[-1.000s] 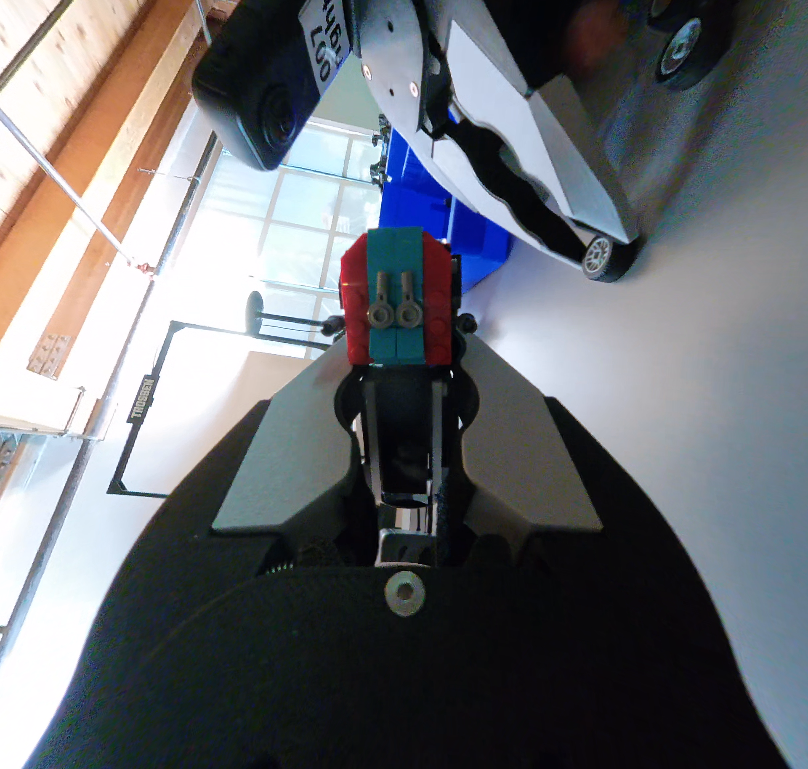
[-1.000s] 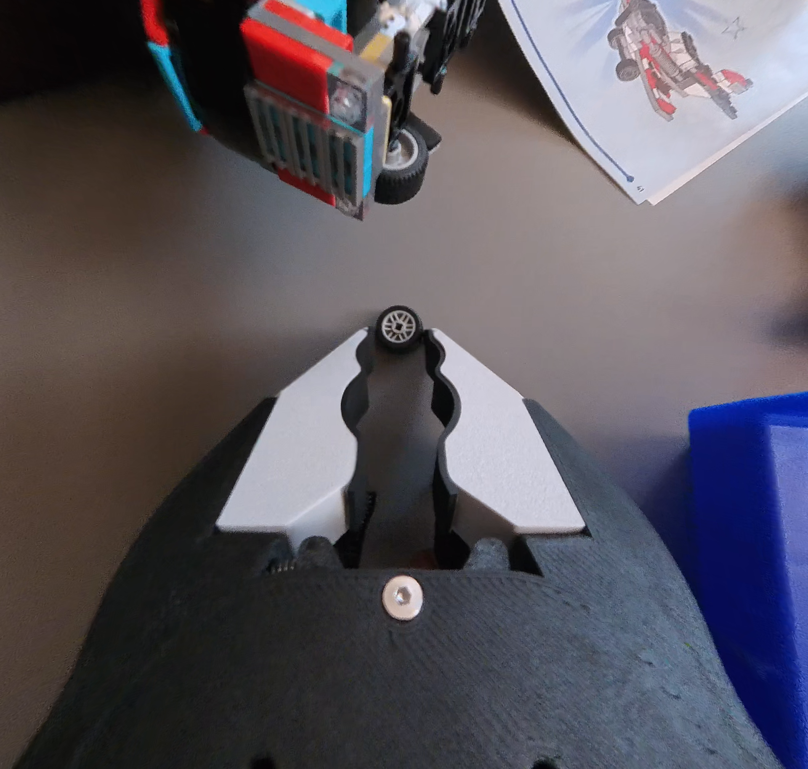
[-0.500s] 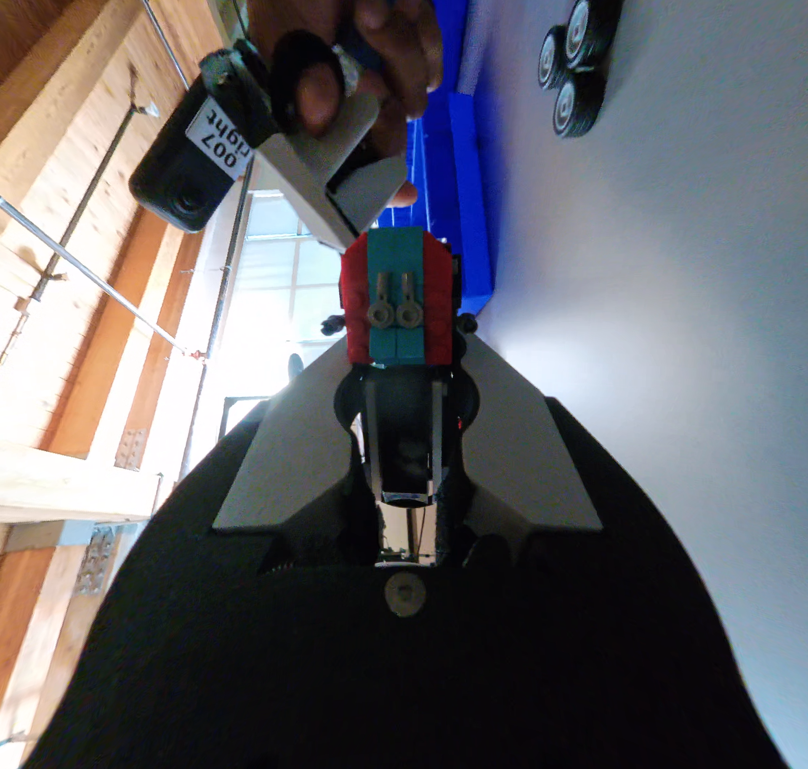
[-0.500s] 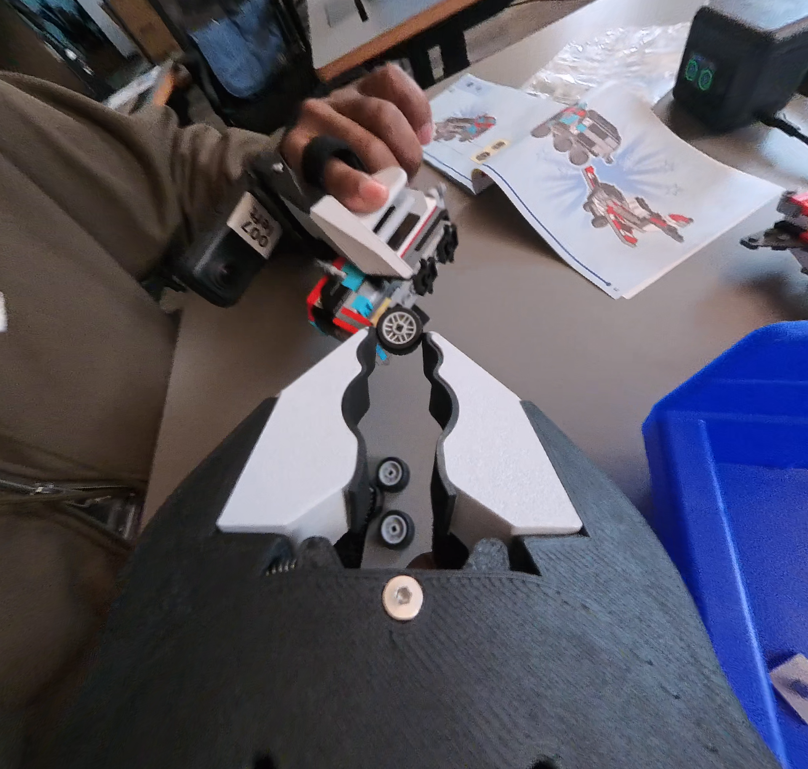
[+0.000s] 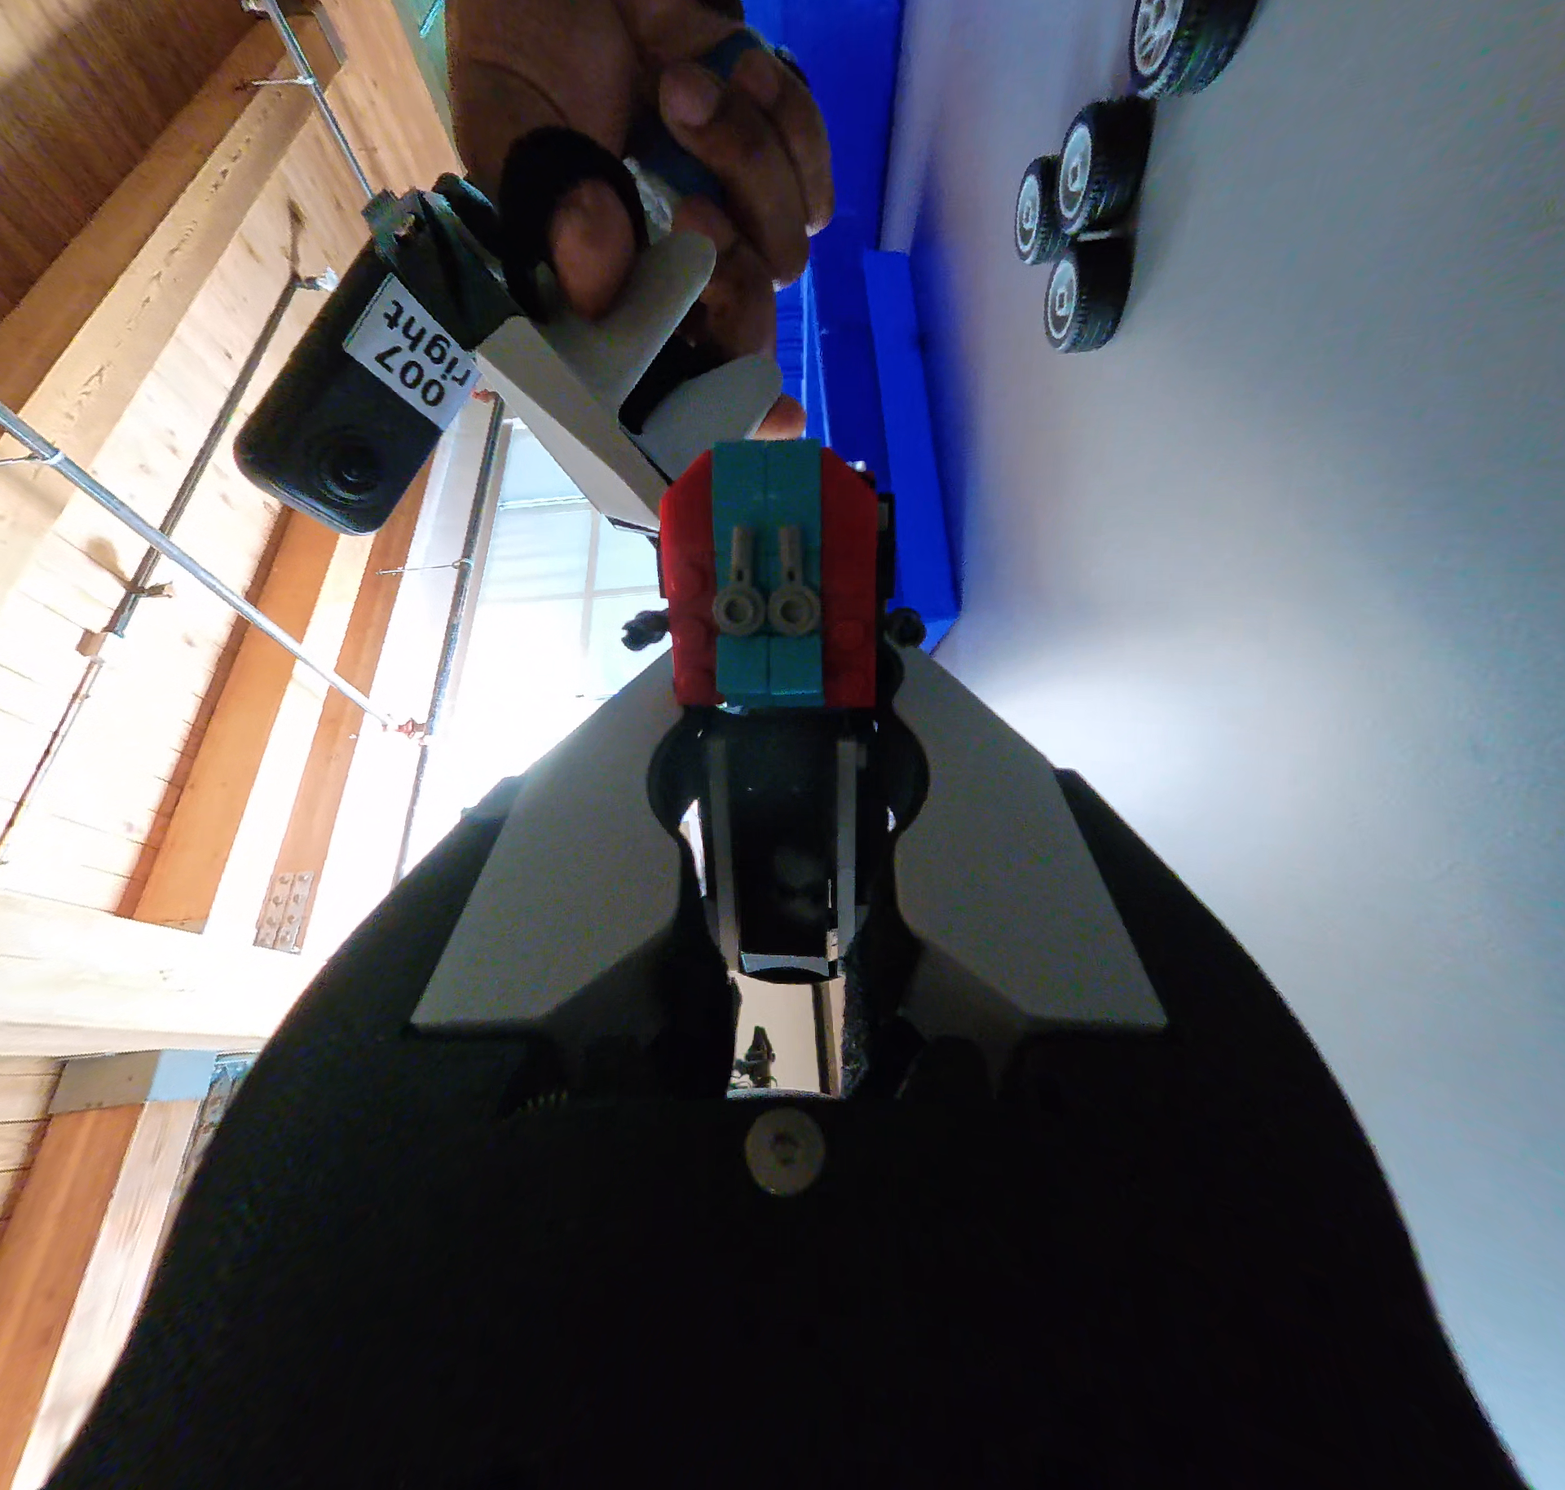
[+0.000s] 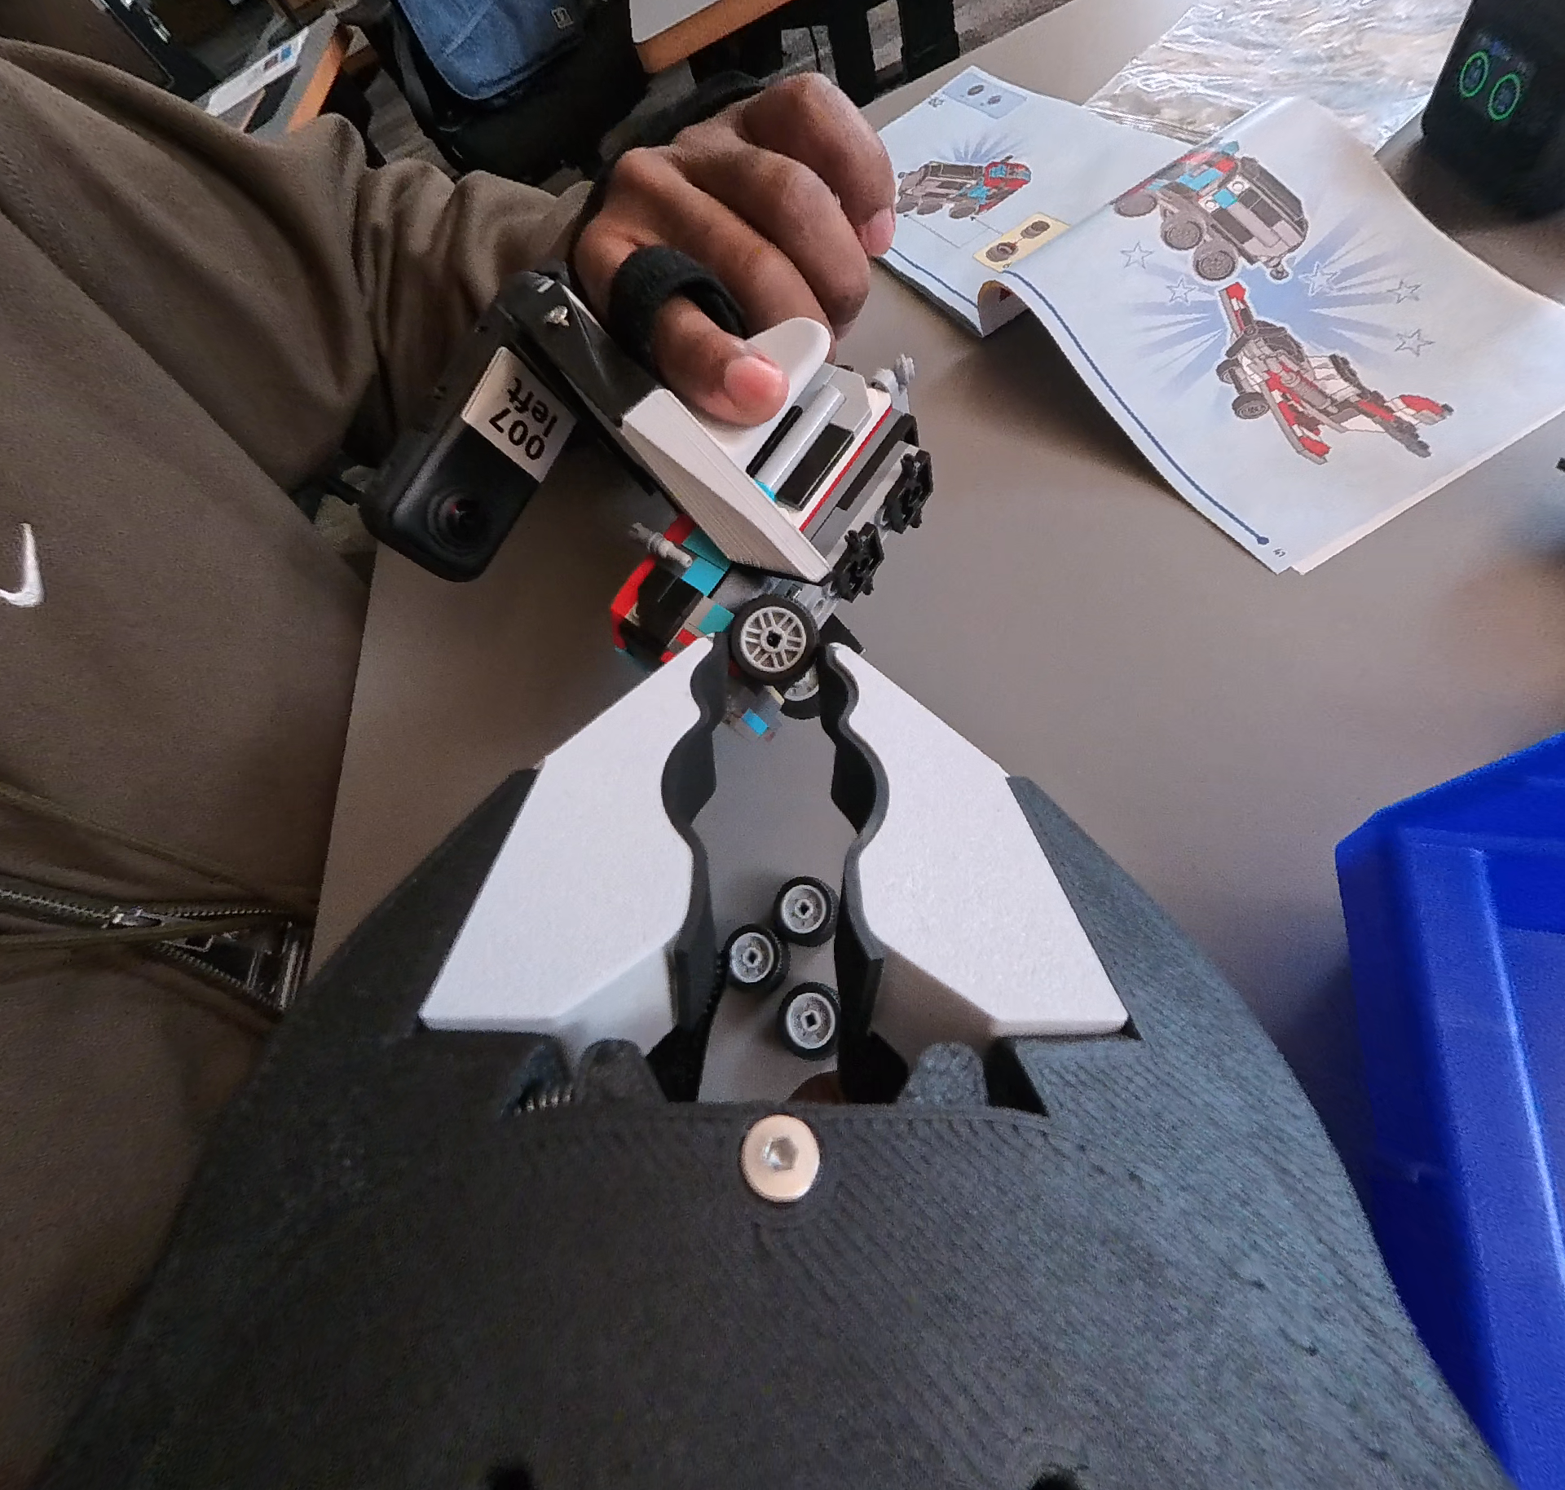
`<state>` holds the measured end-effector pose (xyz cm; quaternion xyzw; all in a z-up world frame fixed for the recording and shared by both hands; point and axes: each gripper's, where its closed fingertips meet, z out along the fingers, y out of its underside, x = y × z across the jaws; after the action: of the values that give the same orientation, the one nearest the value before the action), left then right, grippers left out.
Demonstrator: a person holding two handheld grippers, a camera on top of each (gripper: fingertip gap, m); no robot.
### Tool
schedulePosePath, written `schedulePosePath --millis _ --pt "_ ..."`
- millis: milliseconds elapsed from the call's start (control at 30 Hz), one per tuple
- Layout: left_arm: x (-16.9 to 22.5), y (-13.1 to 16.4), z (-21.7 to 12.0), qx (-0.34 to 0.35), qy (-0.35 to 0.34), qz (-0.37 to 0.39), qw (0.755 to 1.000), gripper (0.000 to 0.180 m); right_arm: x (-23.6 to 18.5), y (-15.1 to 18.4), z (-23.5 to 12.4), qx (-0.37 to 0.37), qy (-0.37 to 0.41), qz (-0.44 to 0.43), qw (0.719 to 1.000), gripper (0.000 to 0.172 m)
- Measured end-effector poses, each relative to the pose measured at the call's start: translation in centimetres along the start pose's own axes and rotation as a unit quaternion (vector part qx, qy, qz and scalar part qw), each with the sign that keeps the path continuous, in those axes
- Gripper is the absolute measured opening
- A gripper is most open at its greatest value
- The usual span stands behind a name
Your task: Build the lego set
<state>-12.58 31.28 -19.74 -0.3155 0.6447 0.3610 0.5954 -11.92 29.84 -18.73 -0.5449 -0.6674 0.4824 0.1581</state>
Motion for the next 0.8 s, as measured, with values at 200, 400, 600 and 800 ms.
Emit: schedulePosePath --millis 200,400,600,800 --pt "-0.47 0.03 -0.04 -0.002 -0.013 0.0 1.0 0.037 -0.14 -0.28 -0.17 0.004 0.004 -0.002 1.0 0.021" --pt "-0.71 0.04 -0.07 -0.002 -0.019 -0.003 1.0 0.037 -0.3 -0.53 -0.22 0.009 0.005 -0.003 1.0 0.022" --pt "-0.71 -0.04 -0.06 -0.002 -0.019 0.0 1.0 0.037 -0.29 -0.73 -0.28 0.013 0.009 -0.002 1.0 0.022" --pt "-0.78 -0.25 -0.04 0.001 -0.021 0.002 1.0 0.037 -0.51 -0.79 -0.2 0.005 0.023 -0.016 1.0 0.022"
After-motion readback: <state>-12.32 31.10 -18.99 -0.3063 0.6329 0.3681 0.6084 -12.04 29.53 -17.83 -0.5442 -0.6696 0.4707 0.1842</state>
